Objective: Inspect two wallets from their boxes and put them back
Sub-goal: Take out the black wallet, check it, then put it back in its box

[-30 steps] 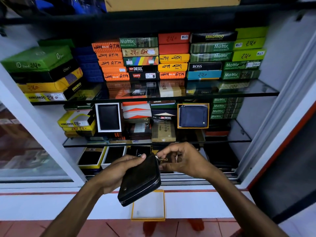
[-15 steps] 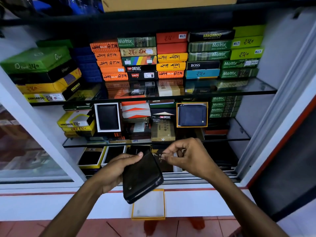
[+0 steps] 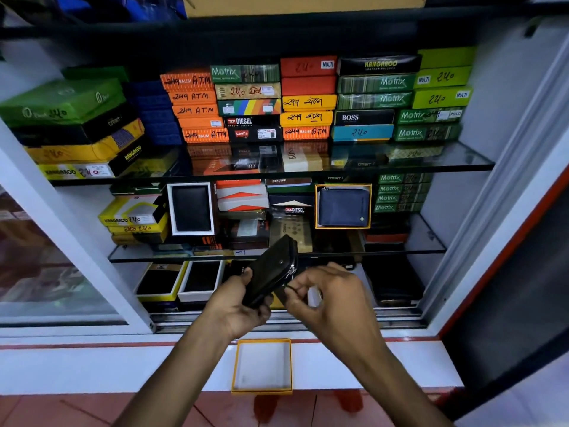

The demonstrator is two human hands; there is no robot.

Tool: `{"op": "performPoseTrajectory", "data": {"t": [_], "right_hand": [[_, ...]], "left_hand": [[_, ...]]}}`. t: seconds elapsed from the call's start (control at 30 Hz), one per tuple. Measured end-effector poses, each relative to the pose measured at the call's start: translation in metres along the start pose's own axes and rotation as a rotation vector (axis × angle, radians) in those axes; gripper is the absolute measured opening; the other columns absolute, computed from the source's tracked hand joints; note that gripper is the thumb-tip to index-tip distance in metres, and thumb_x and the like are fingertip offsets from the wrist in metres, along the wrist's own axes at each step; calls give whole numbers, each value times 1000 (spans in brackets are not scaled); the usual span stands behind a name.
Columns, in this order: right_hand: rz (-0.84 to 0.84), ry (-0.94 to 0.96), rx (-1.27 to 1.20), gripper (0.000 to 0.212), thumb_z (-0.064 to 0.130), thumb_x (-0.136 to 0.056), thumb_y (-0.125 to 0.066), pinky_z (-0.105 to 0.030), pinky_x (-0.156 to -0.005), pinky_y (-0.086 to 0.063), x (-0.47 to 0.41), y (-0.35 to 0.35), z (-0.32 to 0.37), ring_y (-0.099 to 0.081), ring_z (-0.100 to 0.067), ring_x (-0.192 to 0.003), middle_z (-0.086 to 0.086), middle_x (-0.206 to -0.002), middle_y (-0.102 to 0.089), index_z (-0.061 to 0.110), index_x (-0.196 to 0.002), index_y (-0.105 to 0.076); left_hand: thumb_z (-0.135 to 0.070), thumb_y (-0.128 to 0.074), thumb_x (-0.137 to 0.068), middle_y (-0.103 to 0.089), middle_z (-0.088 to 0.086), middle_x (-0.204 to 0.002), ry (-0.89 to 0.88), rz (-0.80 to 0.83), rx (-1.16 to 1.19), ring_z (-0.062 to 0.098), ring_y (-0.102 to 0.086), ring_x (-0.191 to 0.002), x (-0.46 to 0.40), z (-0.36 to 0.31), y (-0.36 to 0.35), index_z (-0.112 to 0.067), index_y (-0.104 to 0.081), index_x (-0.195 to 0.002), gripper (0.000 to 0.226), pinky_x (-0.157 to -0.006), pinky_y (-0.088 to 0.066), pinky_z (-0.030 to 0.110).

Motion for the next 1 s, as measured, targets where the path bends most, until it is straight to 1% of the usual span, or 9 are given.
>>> {"op": "performPoseTrajectory", "data": {"t": [0.17, 0.3, 0.43, 0.53, 0.63, 0.73, 0.8, 0.87, 1.0], "right_hand": [[-175, -139, 64, 11, 39, -80, -69, -27, -67, -53, -9, 24, -30, -62, -5, -81, 14, -76, -72, 30, -81, -74], [-202, -119, 103, 12, 37, -78, -69, -30, -64, -54, -3, 15, -24, -61, -8, -77, 13, -73, -72, 27, -78, -74], [-139, -26, 130, 12, 38, -76, -67, -23, -56, -46, 11, -11, -3, -56, -7, -74, 12, -67, -66, 27, -72, -69], [-144, -39, 113, 10, 39, -75, -66, -17, -55, -39, 14, -17, -5, -55, -4, -72, 13, -67, -66, 29, -73, -68], [-140, -44, 92, 12, 41, -78, -66, -18, -59, -42, 12, -14, -10, -56, -5, -76, 14, -70, -68, 30, -77, -70], [-179, -41, 61, 13, 42, -83, -64, -25, -68, -51, 8, -3, -19, -60, -7, -81, 15, -80, -71, 31, -84, -72], [-198, -48, 66, 15, 42, -87, -62, -30, -72, -54, 6, 6, -27, -61, -8, -86, 16, -88, -73, 32, -89, -72], [-217, -52, 73, 15, 42, -90, -61, -31, -74, -55, 1, 16, -33, -62, -7, -91, 18, -92, -73, 32, -90, -72], [-261, -64, 100, 11, 39, -89, -62, -34, -73, -55, -12, 44, -49, -61, -9, -91, 17, -93, -72, 31, -90, -70]], "left_hand": [[-12, -62, -88, -74, 23, -97, 40, 192, -2, 29, -75, -81, 9, 2, -2, 2, -57, -115, 31, -76, -60, 37], [-2, -59, -88, -67, 28, -114, -7, 191, 63, 33, -75, -74, 12, 0, -10, 8, -52, -124, 38, -63, -62, 46], [-1, -58, -89, -74, 22, -78, -64, 131, 113, 27, -74, -60, 9, -3, -24, 4, -55, -119, 30, -45, -59, 34], [-2, -59, -89, -73, 19, -76, -107, 118, 148, 25, -74, -59, 8, -4, -30, 0, -56, -115, 26, -45, -58, 30], [-5, -60, -88, -70, 19, -90, -130, 119, 179, 27, -72, -78, 8, -4, -29, -2, -57, -115, 27, -47, -59, 31], [-9, -61, -88, -66, 23, -112, -112, 120, 257, 34, -63, -109, 5, -1, -24, 0, -55, -119, 33, -57, -62, 44], [-12, -60, -88, -71, 23, -101, -107, 130, 256, 34, -67, -101, 9, 3, -21, 1, -57, -109, 24, -56, -62, 43], [-15, -58, -90, -75, 21, -83, -129, 148, 196, 30, -74, -77, 12, 6, -17, -1, -58, -100, 16, -54, -62, 35], [-13, -54, -92, -69, 15, -96, -196, 165, 75, 26, -66, -81, 18, 1, 2, -9, -61, -103, 14, -48, -56, 26]]}}
Point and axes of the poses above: each hand's wrist, its own x-axis away from the middle knuckle, its own y-axis out of the back of the hand, z = x × y, the point moved 5 cm from there along -x, towards the middle knuckle
